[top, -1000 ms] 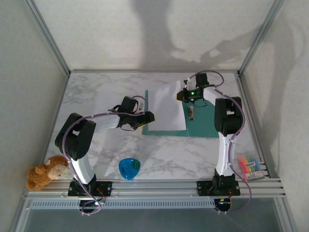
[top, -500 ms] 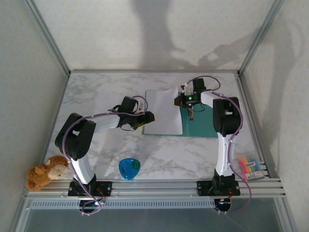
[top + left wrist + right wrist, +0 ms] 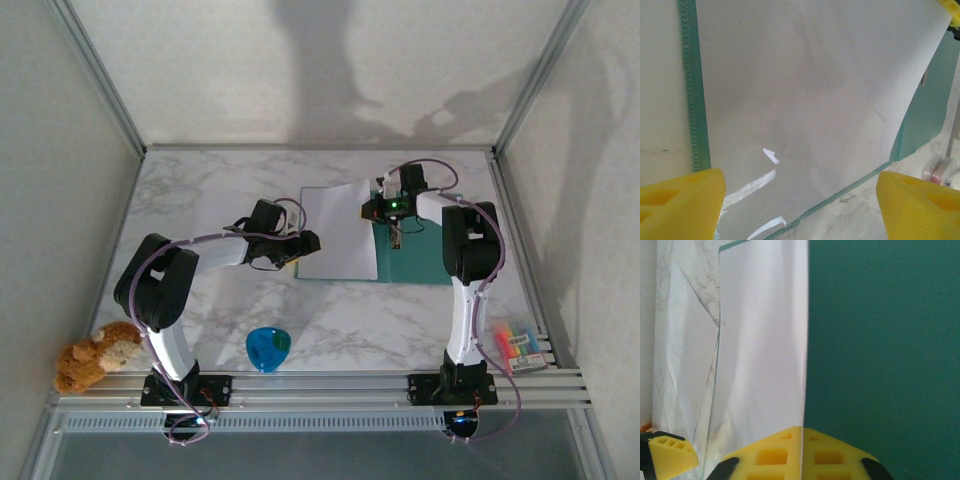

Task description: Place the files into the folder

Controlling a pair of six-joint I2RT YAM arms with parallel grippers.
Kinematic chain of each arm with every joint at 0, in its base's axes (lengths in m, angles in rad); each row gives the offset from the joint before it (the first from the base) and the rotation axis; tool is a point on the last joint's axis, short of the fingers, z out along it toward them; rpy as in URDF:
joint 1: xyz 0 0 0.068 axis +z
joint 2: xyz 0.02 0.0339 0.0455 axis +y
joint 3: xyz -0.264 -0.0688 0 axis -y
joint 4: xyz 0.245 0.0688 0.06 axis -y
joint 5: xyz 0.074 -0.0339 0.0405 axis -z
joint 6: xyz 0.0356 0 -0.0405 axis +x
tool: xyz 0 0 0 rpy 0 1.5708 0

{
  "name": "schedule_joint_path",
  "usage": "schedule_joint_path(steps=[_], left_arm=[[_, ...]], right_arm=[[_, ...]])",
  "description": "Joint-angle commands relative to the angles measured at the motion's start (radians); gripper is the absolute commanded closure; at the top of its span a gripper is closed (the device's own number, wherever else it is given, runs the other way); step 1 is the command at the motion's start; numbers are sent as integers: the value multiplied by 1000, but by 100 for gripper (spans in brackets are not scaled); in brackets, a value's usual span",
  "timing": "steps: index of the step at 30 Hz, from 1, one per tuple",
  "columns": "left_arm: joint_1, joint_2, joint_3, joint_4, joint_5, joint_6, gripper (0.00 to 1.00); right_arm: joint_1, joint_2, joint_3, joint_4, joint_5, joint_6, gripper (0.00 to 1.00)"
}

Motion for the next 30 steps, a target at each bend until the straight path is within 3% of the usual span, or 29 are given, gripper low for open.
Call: schedule_joint_path(steps=[1, 30], left_arm=[[-7, -21, -5, 3, 4, 7, 21], [-8, -17, -18, -2, -2, 7, 21]], right_arm=[[1, -36, 12, -4, 28, 4, 100], [-12, -40, 5, 13, 25, 9, 100]])
